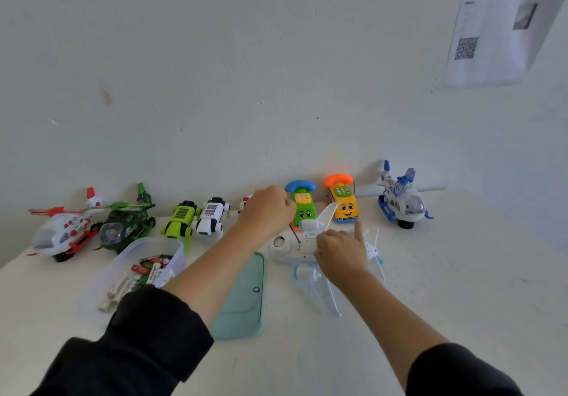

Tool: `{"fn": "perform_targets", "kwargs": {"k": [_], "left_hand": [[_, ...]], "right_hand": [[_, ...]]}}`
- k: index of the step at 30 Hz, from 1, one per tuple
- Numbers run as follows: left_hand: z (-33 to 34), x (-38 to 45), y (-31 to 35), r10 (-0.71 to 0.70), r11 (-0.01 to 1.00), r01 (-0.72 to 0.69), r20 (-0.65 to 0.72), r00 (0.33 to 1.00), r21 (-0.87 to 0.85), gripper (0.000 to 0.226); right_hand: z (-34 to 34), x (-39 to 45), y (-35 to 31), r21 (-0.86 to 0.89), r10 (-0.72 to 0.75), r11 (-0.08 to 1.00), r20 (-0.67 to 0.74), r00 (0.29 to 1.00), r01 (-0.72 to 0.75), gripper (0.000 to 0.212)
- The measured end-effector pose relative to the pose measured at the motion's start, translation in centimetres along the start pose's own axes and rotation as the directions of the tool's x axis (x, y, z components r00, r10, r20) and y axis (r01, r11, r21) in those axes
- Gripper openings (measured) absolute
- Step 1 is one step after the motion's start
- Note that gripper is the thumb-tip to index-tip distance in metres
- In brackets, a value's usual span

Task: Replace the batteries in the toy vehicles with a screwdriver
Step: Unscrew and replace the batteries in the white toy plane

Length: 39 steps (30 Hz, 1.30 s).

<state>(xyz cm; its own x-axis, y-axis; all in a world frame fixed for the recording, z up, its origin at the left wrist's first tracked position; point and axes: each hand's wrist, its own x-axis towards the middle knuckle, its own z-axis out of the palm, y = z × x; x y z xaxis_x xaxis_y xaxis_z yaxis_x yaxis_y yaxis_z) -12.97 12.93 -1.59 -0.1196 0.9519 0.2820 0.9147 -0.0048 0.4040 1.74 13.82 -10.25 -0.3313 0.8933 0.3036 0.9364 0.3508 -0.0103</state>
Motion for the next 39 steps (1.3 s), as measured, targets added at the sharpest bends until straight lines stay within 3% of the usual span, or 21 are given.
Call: {"fn": "perform_targets", "kwargs": {"k": [3, 5, 7, 10, 12, 15, 17, 19, 21, 25, 28, 30, 32, 34, 37, 39], "left_hand": [[-0.8, 0.9, 0.5, -0.095, 0.995, 0.101, 0.219, 0.971, -0.014, 0.024], [-1.4, 1.3, 0.8, -0.163, 0.986, 0.165, 0.301, 0.940, 0.019, 0.037], [-1.4, 1.9, 0.9, -0.165, 0.973, 0.117, 0.246, 0.955, 0.200, 0.047], [-1.4, 2.1, 1.2, -0.068, 0.941, -0.007, 0.211, 0.975, 0.338, 0.030], [-1.4, 2.4, 1.6, 0.017, 0.946, -0.110, 0.293, 0.956, 0.304, 0.023], [-1.7, 3.0, 2.5, 0.084, 0.976, -0.157, 0.403, 0.911, 0.151, 0.024], [-1.4, 3.8, 3.0, 0.052, 0.969, -0.130, 0.343, 0.938, 0.208, 0.027], [-1.2, 4.1, 3.0, -0.020, 0.918, -0.062, 0.203, 0.979, 0.391, 0.039], [-1.3, 4.1, 2.8, -0.033, 0.876, -0.038, 0.137, 0.990, 0.482, 0.035], [-1.6, 4.8, 2.4, 0.047, 0.939, -0.130, 0.256, 0.966, 0.318, 0.020], [-2.1, 5.1, 1.1, 0.084, 0.984, -0.141, 0.408, 0.909, 0.111, 0.012], [-2.3, 5.0, 0.4, 0.113, 0.990, -0.139, 0.432, 0.895, 0.030, 0.015], [-2.1, 4.6, 0.1, 0.143, 0.990, -0.132, 0.315, 0.938, -0.056, 0.019], [-1.3, 3.8, 0.0, 0.131, 0.981, -0.113, 0.105, 0.986, -0.161, 0.026], [0.3, 2.6, 0.4, 0.075, 0.956, -0.089, -0.062, 0.995, -0.278, 0.045], [1.1, 2.3, 0.7, 0.035, 0.951, -0.079, -0.151, 0.988, -0.299, 0.042]], "right_hand": [[-1.0, 2.0, 0.7, 0.031, -0.055, 0.998, 0.085, 0.995, 0.052, 0.026], [-1.5, 2.6, 0.9, 0.040, -0.058, 0.998, 0.118, 0.991, 0.053, 0.033], [-1.8, 3.1, 0.9, 0.036, -0.042, 0.999, 0.165, 0.985, 0.036, 0.035], [-2.6, 3.7, 0.8, 0.009, -0.035, 0.999, 0.209, 0.977, 0.034, 0.032], [-2.8, 4.0, 0.8, 0.028, -0.017, 1.000, 0.226, 0.974, 0.010, 0.031], [-2.9, 4.1, 0.8, 0.055, -0.008, 0.998, 0.241, 0.970, -0.005, 0.032], [-2.9, 4.1, 0.9, 0.067, -0.003, 0.998, 0.247, 0.969, -0.014, 0.034], [-3.0, 4.0, 0.8, 0.058, -0.002, 0.998, 0.249, 0.968, -0.012, 0.035], [-2.8, 3.9, 0.8, 0.043, -0.008, 0.999, 0.251, 0.968, -0.002, 0.035], [-2.8, 4.0, 1.0, 0.059, 0.010, 0.998, 0.259, 0.966, -0.027, 0.036], [-3.0, 4.1, 1.0, 0.065, 0.009, 0.998, 0.263, 0.965, -0.027, 0.035], [-3.1, 4.0, 0.9, 0.066, 0.005, 0.998, 0.265, 0.964, -0.024, 0.034], [-3.1, 4.0, 1.0, 0.069, 0.009, 0.997, 0.267, 0.964, -0.029, 0.033], [-3.1, 4.0, 0.9, 0.067, 0.008, 0.997, 0.271, 0.963, -0.027, 0.033], [-3.1, 4.1, 0.9, 0.073, 0.009, 0.997, 0.273, 0.962, -0.030, 0.034], [-3.1, 4.0, 0.9, 0.074, 0.012, 0.997, 0.272, 0.962, -0.034, 0.034]]}}
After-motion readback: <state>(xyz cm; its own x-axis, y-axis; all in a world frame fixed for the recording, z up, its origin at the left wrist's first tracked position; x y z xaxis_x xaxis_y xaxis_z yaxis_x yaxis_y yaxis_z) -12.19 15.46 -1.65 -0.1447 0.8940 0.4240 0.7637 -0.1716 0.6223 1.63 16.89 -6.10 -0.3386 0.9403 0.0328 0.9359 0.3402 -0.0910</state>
